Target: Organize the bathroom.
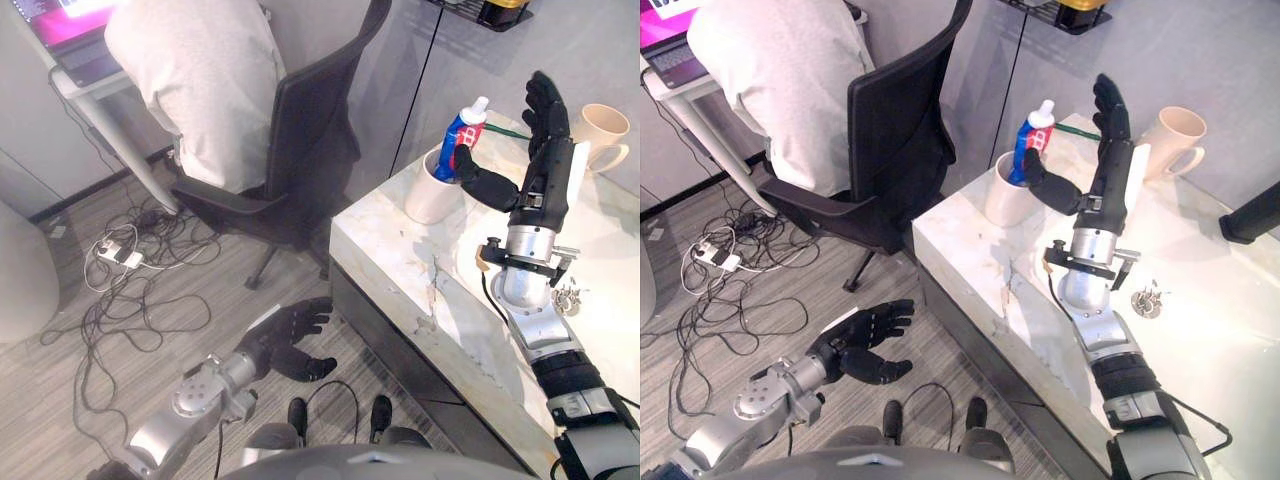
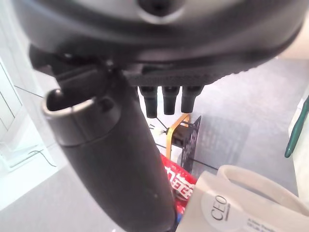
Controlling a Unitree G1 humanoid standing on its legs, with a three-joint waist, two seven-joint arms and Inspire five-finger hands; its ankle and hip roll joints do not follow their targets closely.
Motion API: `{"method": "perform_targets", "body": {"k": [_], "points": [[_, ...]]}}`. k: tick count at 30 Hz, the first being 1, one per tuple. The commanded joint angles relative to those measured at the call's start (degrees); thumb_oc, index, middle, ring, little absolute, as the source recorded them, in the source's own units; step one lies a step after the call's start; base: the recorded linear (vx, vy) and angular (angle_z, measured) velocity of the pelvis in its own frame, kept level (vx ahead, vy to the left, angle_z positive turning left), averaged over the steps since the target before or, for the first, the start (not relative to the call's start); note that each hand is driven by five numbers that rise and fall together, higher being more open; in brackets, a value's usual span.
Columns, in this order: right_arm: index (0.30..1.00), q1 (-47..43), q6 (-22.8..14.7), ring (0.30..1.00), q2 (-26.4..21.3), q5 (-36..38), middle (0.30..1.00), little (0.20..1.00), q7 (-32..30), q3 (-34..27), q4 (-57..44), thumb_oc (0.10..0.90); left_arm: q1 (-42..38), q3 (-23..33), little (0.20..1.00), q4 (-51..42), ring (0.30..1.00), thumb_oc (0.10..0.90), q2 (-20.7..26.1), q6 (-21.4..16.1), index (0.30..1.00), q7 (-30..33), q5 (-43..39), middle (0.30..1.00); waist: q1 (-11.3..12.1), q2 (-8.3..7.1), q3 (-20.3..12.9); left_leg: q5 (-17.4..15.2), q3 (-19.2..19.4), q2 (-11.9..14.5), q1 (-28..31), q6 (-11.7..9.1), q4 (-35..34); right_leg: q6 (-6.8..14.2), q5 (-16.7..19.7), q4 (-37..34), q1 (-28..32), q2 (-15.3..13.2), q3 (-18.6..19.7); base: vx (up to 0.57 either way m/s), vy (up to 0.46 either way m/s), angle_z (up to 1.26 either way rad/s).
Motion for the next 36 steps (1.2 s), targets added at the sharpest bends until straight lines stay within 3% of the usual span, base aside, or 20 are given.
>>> {"method": "perform_targets", "body": {"k": [1, 3, 12, 20, 27, 32, 33, 36], "points": [[0.900, -6.99, -3.35, 0.900, -3.95, 1.41, 0.900, 0.900, -1.19, -3.71, -5.46, 0.800, -3.79, -1.67, 0.900, -3.46, 0.900, 0.800, -0.82, -5.94, 0.900, -0.38, -2.13, 0.900, 0.14, 1.60, -2.31, -4.53, 1.58, 1.66, -0.32, -2.28, 5.30, 2.46, -11.03, 4.70, 3.67, 3.58, -3.44, 0.00, 0.000, 0.00], [0.900, -3.92, -2.57, 0.900, -3.18, 0.71, 0.900, 0.900, -1.07, -4.42, -7.54, 0.800, -4.33, -1.74, 0.900, -2.62, 0.900, 0.800, -1.49, -6.45, 0.900, 1.27, -1.29, 0.900, -1.02, 1.21, -2.87, -4.53, 1.92, 1.01, 0.92, -1.61, 3.65, 3.18, -10.03, 3.83, 3.63, 3.51, -2.29, -0.22, 0.153, -0.01], [0.900, -2.90, -2.98, 0.900, -2.88, 2.65, 0.900, 0.900, -0.99, -5.84, -11.48, 0.800, -5.40, -1.60, 0.900, -1.77, 0.900, 0.800, -2.40, -7.07, 0.900, 4.96, 0.13, 0.900, -1.51, 0.94, -3.09, -3.76, 2.25, 0.94, 1.69, -1.51, 1.43, 3.77, -8.85, 2.54, 3.59, 3.39, -1.88, -0.13, 0.080, -0.11], [0.900, 0.95, -1.22, 0.900, -1.86, 12.12, 0.900, 0.900, 1.45, -9.60, -23.00, 0.800, -6.57, -1.03, 0.900, 1.70, 0.900, 0.800, -4.71, -8.71, 0.900, 8.33, 1.51, 0.900, -3.68, 0.56, -3.53, -3.45, 3.52, 0.71, 2.02, -1.29, 0.11, 4.77, -7.29, 1.78, 2.82, 2.90, -0.69, -0.13, 0.107, -0.03], [0.900, 4.53, -0.91, 0.900, -2.14, 12.73, 0.900, 0.900, -2.11, -14.03, -29.99, 0.800, -8.42, -0.19, 0.900, 4.32, 0.900, 0.800, -5.73, -9.90, 0.900, 6.74, 2.26, 0.900, -5.68, 0.38, -3.89, -3.84, 5.39, 0.05, 2.26, -0.65, -0.11, 5.85, -6.33, 1.95, 1.83, 2.12, 0.51, -0.12, 0.105, -0.15], [0.900, 5.59, 1.02, 0.900, -3.49, 7.51, 0.900, 0.900, -11.89, -18.37, -32.53, 0.800, -10.36, -0.96, 0.900, 5.53, 0.900, 0.800, -5.44, -9.89, 0.900, 2.46, 3.11, 0.900, -7.58, 0.50, -4.04, -4.41, 7.11, -0.57, 2.50, -0.01, -0.11, 6.98, -5.48, 2.64, 0.59, 1.44, 1.96, -0.12, 0.124, -0.19], [0.900, 5.59, 3.00, 0.900, -4.56, 3.29, 0.900, 0.900, -18.15, -20.62, -31.93, 0.800, -11.30, -1.70, 0.900, 6.46, 0.900, 0.800, -4.89, -9.32, 0.900, -0.94, 3.24, 0.900, -8.40, 0.56, -4.02, -4.75, 7.63, -0.88, 2.62, 0.33, -0.11, 7.54, -5.38, 3.62, -0.35, 1.16, 2.66, -0.10, 0.121, -0.16], [0.900, 6.07, 3.57, 0.900, -6.22, 5.35, 0.900, 0.900, -22.22, -23.29, -30.98, 0.800, -11.76, -2.42, 0.900, 7.09, 0.900, 0.800, -3.53, -9.58, 0.900, -3.04, 3.28, 0.900, -9.47, 0.67, -3.88, -4.93, 8.18, -1.04, 2.62, 0.46, -0.11, 8.05, -5.17, 4.53, -1.50, 1.09, 3.56, -0.07, 0.110, -0.21]]}}
